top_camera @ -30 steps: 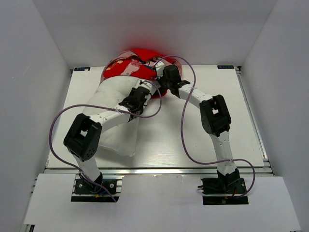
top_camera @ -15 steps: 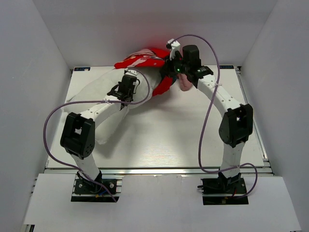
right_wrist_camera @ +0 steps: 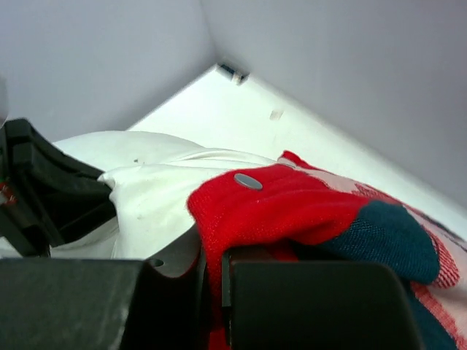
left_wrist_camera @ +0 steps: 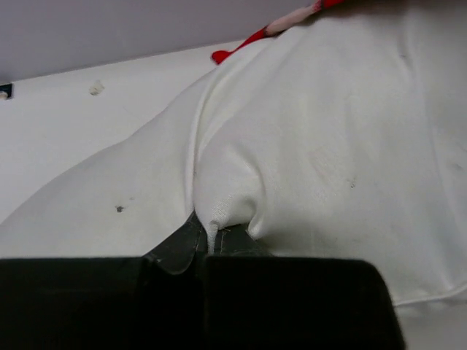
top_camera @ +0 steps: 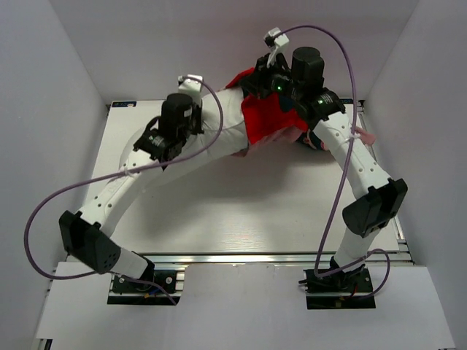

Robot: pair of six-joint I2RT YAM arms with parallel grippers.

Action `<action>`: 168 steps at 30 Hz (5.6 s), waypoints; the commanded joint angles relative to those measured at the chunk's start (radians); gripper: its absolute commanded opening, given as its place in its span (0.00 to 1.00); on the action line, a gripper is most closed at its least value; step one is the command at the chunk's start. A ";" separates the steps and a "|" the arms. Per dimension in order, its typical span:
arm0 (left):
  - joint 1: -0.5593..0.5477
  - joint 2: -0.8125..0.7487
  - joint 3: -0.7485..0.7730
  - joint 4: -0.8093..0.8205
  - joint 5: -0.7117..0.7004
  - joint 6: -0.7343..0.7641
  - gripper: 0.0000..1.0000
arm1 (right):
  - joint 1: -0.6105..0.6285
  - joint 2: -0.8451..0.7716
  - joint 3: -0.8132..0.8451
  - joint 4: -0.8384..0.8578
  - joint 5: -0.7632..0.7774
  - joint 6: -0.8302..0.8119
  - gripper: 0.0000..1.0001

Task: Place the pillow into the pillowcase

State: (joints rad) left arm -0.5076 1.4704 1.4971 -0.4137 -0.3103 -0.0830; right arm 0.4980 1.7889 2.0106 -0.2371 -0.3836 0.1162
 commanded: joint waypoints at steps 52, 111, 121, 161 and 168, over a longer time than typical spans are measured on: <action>-0.066 -0.288 -0.679 0.142 0.000 0.005 0.00 | -0.323 -0.208 -0.519 -0.076 -0.135 -0.397 0.89; -0.066 -0.315 -0.535 0.033 -0.004 -0.029 0.00 | -0.524 -0.303 -0.453 0.001 -0.161 -0.547 0.60; -0.066 -0.252 -0.474 -0.016 0.057 -0.073 0.00 | -0.051 -0.552 -0.654 -0.157 -0.171 -0.232 0.89; -0.068 -0.291 -0.462 0.101 0.099 -0.199 0.00 | 0.344 -0.117 0.012 -0.217 0.075 0.043 0.00; -0.066 -0.372 -0.498 0.183 0.043 -0.207 0.00 | 0.344 -0.110 0.053 -0.186 0.112 0.141 0.00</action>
State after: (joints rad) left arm -0.5781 1.1706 0.9821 -0.3702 -0.2241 -0.2638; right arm 0.8310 1.7588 2.1151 -0.5083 -0.2329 0.1783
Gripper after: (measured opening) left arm 0.104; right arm 0.035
